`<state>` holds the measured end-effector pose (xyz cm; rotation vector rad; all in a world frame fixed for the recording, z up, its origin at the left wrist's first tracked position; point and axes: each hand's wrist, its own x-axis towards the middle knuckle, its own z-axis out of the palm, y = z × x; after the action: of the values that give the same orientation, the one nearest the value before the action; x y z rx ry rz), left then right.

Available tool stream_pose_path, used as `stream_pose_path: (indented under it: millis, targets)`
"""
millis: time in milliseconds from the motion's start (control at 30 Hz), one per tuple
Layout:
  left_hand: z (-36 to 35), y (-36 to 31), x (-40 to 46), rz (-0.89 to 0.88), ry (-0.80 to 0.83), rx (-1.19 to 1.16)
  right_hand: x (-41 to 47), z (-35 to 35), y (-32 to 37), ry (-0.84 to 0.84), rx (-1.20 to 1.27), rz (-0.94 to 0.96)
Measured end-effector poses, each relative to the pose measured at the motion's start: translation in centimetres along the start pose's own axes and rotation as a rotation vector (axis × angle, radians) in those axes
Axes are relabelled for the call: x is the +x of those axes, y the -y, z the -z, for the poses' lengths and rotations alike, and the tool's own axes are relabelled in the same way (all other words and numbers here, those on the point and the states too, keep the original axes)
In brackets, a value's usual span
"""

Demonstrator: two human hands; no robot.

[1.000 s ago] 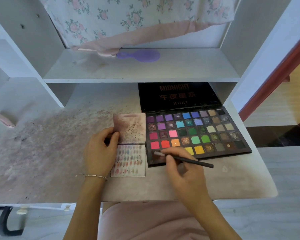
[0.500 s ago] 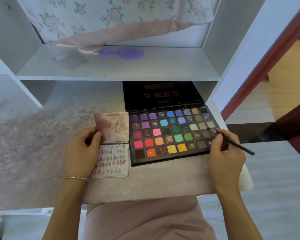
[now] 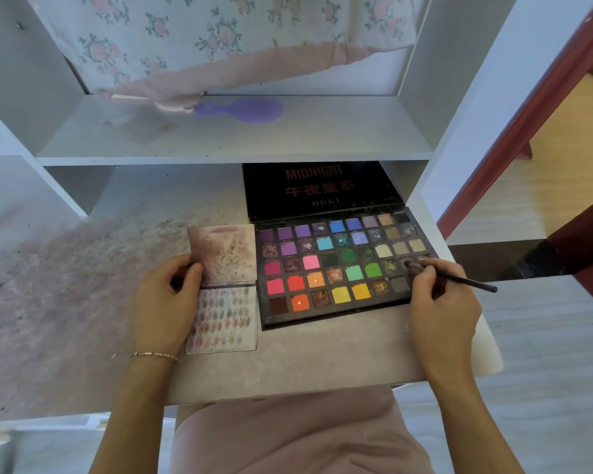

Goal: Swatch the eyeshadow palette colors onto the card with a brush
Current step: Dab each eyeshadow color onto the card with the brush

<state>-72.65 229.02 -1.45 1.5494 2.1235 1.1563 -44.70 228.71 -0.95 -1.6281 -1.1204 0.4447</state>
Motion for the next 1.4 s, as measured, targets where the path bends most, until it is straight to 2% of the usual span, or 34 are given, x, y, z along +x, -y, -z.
stream_pose_path:
  millis: [333,467,733,1033,1400]
  targets:
    - [0.0,-0.1,-0.1,-0.001,0.011,-0.011,-0.2,0.1,0.5,0.022,0.032,0.036]
    - [0.0,0.0,0.0,-0.004,0.014,-0.01,-0.8,-0.3,1.2,0.134,0.084,0.093]
    - [0.0,-0.2,0.0,0.007,0.008,-0.032,-4.4,-2.7,3.6,0.461,0.245,0.187]
    - [0.2,-0.6,-0.1,0.008,0.013,-0.041,-7.5,-4.7,4.5,0.728,0.23,0.244]
    - [0.2,-0.4,0.0,-0.001,0.001,-0.034,-7.7,-5.0,4.8,0.826,0.104,0.285]
